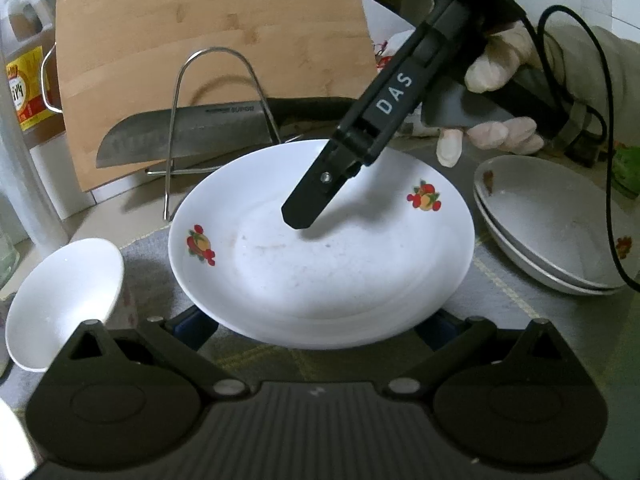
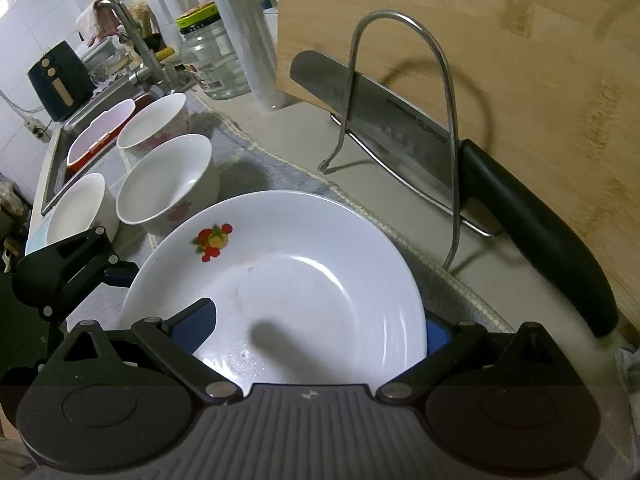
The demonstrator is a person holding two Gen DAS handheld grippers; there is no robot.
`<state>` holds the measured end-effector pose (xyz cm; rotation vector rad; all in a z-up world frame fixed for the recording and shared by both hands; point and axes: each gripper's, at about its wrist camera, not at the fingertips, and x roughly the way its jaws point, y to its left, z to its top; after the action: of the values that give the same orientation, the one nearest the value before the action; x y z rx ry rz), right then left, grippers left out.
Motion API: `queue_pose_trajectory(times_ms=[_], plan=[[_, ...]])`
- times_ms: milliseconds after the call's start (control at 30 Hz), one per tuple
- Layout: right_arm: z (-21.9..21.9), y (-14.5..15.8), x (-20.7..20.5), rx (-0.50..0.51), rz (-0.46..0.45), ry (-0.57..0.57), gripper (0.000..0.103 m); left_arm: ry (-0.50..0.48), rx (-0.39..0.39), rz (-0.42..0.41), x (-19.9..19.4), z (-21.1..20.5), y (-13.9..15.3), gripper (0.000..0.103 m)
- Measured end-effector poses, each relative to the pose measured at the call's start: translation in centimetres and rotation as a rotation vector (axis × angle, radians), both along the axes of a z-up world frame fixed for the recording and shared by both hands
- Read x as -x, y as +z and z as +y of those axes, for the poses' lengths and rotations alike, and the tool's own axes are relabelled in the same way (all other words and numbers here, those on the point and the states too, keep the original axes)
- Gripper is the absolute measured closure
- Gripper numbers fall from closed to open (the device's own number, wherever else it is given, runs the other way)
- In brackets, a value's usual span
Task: Organize plates and bowls
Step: 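Lift the flowered plate off the mat with the right gripper, then carry the flowered plate with the right gripper toward the stacked plates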
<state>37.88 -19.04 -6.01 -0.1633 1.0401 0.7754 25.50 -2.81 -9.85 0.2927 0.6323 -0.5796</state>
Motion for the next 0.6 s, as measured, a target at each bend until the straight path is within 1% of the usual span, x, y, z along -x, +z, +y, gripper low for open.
queue_pose_trajectory(times_ms=[300, 600], plan=[[-0.4, 1.4, 2.6, -0.013, -0.021, -0.011, 0.0, -0.012, -0.004, -0.008, 2.1, 0.0, 1.2, 0.001], [-0.6, 2.5, 6.1, -0.02, -0.036, -0.023, 0.0, -0.038, -0.012, -0.005, 4.5, 0.3, 1.9, 0.001]])
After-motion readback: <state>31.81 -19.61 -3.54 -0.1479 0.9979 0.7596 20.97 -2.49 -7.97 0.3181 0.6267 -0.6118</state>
